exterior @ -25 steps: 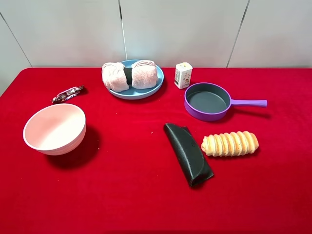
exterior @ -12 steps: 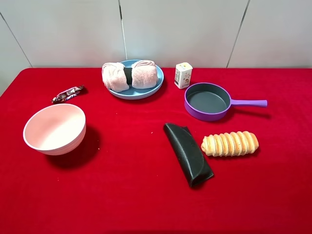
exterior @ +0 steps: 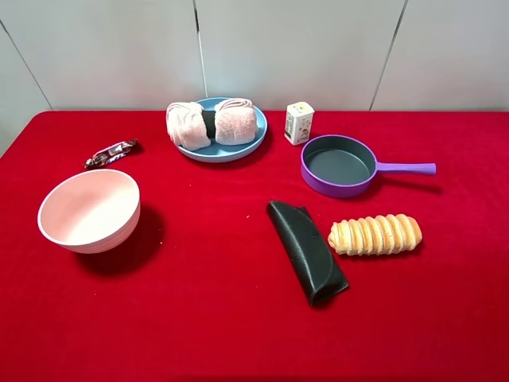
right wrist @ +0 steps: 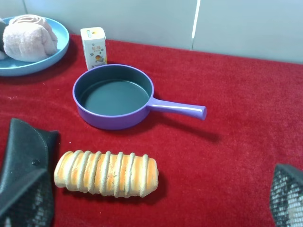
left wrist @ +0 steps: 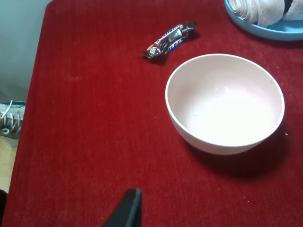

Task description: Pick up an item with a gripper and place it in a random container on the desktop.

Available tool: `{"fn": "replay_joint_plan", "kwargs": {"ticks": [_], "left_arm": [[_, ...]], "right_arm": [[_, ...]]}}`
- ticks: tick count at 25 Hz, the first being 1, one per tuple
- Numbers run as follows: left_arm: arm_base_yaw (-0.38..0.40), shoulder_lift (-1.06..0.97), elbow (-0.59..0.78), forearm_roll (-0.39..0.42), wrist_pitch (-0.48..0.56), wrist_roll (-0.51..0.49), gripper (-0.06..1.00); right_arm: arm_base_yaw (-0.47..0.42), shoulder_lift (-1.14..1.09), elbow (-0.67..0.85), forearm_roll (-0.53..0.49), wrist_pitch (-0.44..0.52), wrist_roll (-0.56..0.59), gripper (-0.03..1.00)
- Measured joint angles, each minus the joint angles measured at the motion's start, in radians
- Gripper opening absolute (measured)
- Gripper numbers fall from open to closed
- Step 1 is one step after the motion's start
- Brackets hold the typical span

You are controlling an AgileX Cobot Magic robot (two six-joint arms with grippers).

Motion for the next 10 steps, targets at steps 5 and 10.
{"fn": "replay_joint_plan", "kwargs": {"ticks": [5,10], "left_arm": [[0.0,0.0,0.0,0.0,0.0,0.0,0.99],[0.0,0.0,0.0,0.0,0.0,0.0,0.99]], "right_arm": [[0.0,0.0,0.0,0.0,0.0,0.0,0.69],[0.0,0.0,0.0,0.0,0.0,0.0,0.69]]}}
